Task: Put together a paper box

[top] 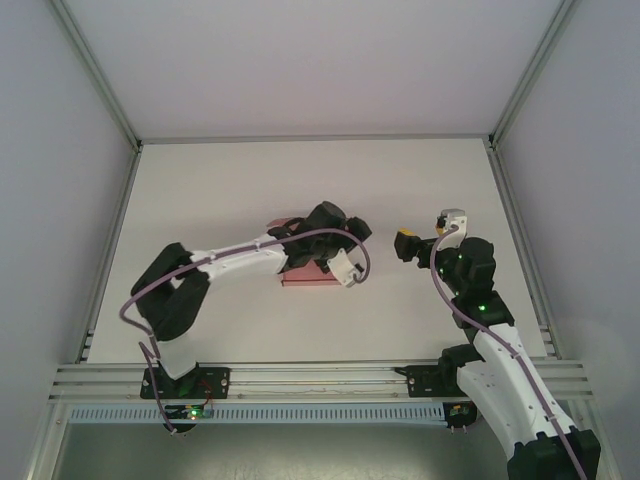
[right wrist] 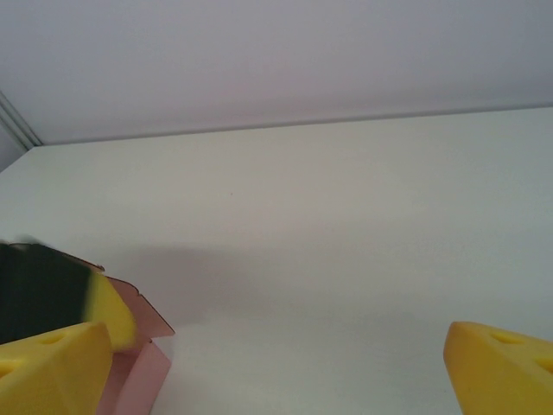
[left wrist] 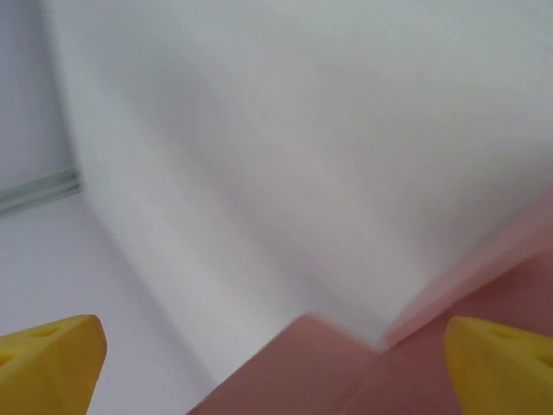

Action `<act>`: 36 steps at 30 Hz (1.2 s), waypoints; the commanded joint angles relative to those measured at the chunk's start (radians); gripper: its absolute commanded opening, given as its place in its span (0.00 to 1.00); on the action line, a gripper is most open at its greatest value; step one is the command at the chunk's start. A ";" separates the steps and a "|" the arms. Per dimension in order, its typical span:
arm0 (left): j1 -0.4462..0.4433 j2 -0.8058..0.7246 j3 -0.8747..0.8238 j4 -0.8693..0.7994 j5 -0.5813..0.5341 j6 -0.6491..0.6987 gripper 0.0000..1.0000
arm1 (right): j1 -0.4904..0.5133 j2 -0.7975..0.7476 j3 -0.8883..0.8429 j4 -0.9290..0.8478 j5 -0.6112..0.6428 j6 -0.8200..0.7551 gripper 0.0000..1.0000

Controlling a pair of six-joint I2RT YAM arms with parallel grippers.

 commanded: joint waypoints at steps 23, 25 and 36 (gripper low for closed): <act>0.449 -0.488 -0.105 -0.310 -0.086 -1.967 1.00 | 0.084 0.578 0.461 -0.233 -0.720 -0.606 0.98; 0.504 -0.485 -0.138 -0.314 0.093 -1.928 1.00 | 0.148 0.656 0.560 -0.417 -0.652 -0.780 0.98; 0.549 -0.416 -0.241 -0.258 0.292 -1.747 1.00 | 0.229 0.879 0.769 -0.516 -0.395 -0.873 0.98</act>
